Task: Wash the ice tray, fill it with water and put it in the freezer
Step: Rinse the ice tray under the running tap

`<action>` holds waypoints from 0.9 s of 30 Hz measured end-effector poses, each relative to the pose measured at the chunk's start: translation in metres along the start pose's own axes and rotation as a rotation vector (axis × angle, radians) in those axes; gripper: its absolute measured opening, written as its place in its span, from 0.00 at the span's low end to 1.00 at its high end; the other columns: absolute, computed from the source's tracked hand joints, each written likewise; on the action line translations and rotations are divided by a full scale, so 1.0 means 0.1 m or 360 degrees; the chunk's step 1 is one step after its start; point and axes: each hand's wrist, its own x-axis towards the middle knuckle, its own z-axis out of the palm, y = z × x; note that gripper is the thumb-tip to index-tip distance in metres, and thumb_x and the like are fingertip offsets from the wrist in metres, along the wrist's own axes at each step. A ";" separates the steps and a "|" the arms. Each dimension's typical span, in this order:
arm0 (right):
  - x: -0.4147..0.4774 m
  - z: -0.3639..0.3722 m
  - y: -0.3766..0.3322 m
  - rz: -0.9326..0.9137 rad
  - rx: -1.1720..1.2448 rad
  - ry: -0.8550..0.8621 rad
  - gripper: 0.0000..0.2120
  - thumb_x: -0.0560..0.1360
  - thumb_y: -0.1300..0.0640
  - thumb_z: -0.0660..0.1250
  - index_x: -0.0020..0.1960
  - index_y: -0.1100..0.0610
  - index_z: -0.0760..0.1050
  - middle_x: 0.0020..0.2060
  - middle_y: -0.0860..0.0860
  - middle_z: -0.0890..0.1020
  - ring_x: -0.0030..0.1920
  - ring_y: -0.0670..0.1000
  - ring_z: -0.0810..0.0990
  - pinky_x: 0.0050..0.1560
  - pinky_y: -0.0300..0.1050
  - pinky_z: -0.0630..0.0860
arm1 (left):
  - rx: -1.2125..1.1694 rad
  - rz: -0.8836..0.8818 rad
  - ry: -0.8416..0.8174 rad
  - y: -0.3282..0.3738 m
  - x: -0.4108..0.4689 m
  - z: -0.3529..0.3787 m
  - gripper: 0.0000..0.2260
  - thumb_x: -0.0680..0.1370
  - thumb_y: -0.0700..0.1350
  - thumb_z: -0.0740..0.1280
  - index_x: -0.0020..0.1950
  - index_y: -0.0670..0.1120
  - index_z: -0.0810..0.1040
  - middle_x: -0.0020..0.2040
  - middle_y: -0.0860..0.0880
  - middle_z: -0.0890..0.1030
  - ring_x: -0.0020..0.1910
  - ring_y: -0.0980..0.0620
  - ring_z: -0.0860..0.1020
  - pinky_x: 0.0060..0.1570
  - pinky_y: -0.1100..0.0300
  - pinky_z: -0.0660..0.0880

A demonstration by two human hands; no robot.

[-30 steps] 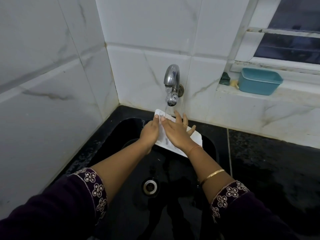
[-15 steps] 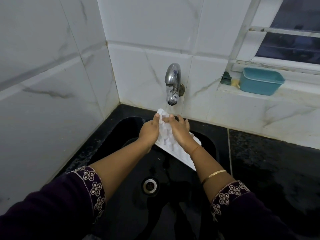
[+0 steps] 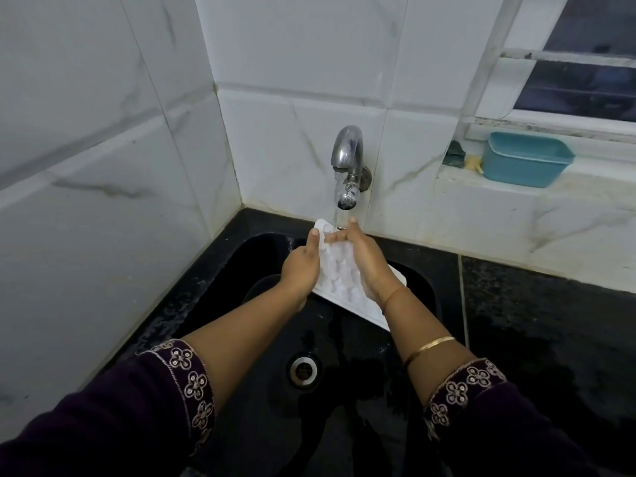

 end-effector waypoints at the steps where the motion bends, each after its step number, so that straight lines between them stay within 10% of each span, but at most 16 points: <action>1: -0.03 0.01 -0.01 -0.0006 0.0170 0.0072 0.26 0.77 0.36 0.48 0.41 0.47 0.82 0.62 0.47 0.77 0.64 0.49 0.71 0.70 0.57 0.61 | -0.0038 -0.0043 0.0020 -0.01 0.01 0.00 0.28 0.81 0.61 0.48 0.63 0.42 0.76 0.57 0.46 0.78 0.53 0.49 0.75 0.51 0.58 0.70; 4: -0.13 0.07 0.02 -0.0152 0.0054 0.0390 0.20 0.73 0.37 0.50 0.44 0.46 0.77 0.56 0.44 0.77 0.63 0.49 0.70 0.70 0.61 0.58 | -0.0070 -0.0114 0.0103 -0.03 0.05 -0.03 0.28 0.81 0.61 0.47 0.57 0.41 0.77 0.50 0.47 0.78 0.47 0.49 0.76 0.47 0.57 0.71; 11: -0.18 0.13 0.12 -0.0222 -0.0845 0.0255 0.21 0.81 0.42 0.47 0.56 0.46 0.76 0.77 0.51 0.52 0.76 0.51 0.40 0.68 0.65 0.30 | 0.0132 -0.0082 0.0245 -0.06 0.09 -0.09 0.30 0.81 0.60 0.45 0.57 0.40 0.78 0.49 0.44 0.78 0.49 0.46 0.76 0.50 0.55 0.72; 17: -0.17 0.12 0.14 -0.0323 -0.1046 0.0120 0.20 0.79 0.38 0.46 0.65 0.40 0.69 0.77 0.50 0.48 0.76 0.52 0.36 0.66 0.68 0.28 | -0.0106 -0.0031 0.0074 -0.05 0.09 -0.16 0.20 0.77 0.63 0.58 0.40 0.49 0.76 0.41 0.51 0.79 0.44 0.52 0.79 0.44 0.59 0.74; 27: -0.19 0.12 0.16 -0.0427 -0.1265 0.0139 0.20 0.81 0.43 0.47 0.67 0.46 0.69 0.75 0.54 0.54 0.75 0.57 0.47 0.71 0.62 0.45 | -0.0045 0.0084 0.0088 -0.09 0.02 -0.12 0.16 0.80 0.58 0.58 0.48 0.48 0.76 0.41 0.53 0.79 0.47 0.49 0.79 0.52 0.54 0.75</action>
